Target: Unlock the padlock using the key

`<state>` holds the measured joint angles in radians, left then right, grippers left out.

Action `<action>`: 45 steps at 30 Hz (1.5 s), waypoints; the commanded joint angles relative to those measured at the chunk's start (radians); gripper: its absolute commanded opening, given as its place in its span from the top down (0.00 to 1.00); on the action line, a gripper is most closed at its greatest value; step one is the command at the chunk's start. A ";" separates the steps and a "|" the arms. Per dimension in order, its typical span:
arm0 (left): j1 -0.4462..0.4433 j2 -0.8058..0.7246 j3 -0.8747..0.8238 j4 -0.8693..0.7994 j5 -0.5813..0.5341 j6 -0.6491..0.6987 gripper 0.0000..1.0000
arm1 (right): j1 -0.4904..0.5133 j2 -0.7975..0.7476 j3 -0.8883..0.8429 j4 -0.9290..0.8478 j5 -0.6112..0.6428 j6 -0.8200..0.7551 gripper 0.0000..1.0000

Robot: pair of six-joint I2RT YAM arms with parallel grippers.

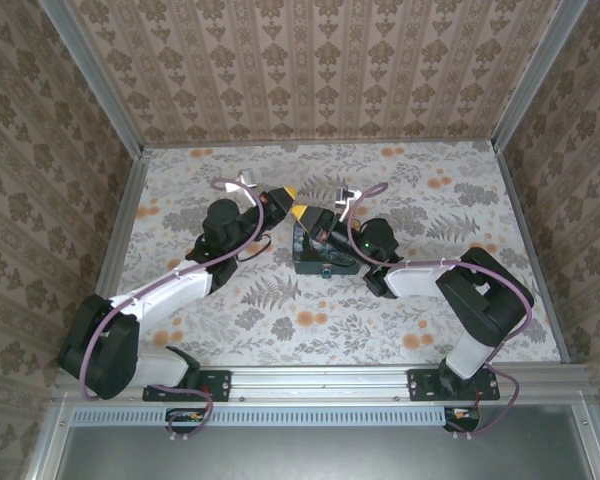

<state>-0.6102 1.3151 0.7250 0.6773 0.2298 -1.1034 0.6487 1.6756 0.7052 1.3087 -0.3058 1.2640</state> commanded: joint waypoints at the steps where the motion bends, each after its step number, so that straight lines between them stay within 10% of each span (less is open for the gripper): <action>1: -0.006 -0.036 -0.004 0.027 -0.010 0.020 1.00 | -0.010 0.017 -0.010 0.030 0.025 0.008 0.94; 15: -0.006 -0.044 -0.003 0.018 -0.023 0.020 0.98 | -0.014 0.014 -0.020 0.031 0.007 -0.003 1.00; 23: 0.036 -0.145 -0.050 -0.061 -0.044 0.024 0.32 | -0.048 -0.045 -0.087 0.029 -0.028 -0.030 1.00; 45: 0.047 -0.512 -0.378 -0.475 0.023 0.166 0.10 | -0.181 -0.198 -0.186 -0.019 -0.323 -0.160 1.00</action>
<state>-0.5472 0.8158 0.3717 0.2356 0.2283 -0.9779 0.4789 1.4940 0.5297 1.2995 -0.5713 1.1473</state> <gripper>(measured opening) 0.897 0.067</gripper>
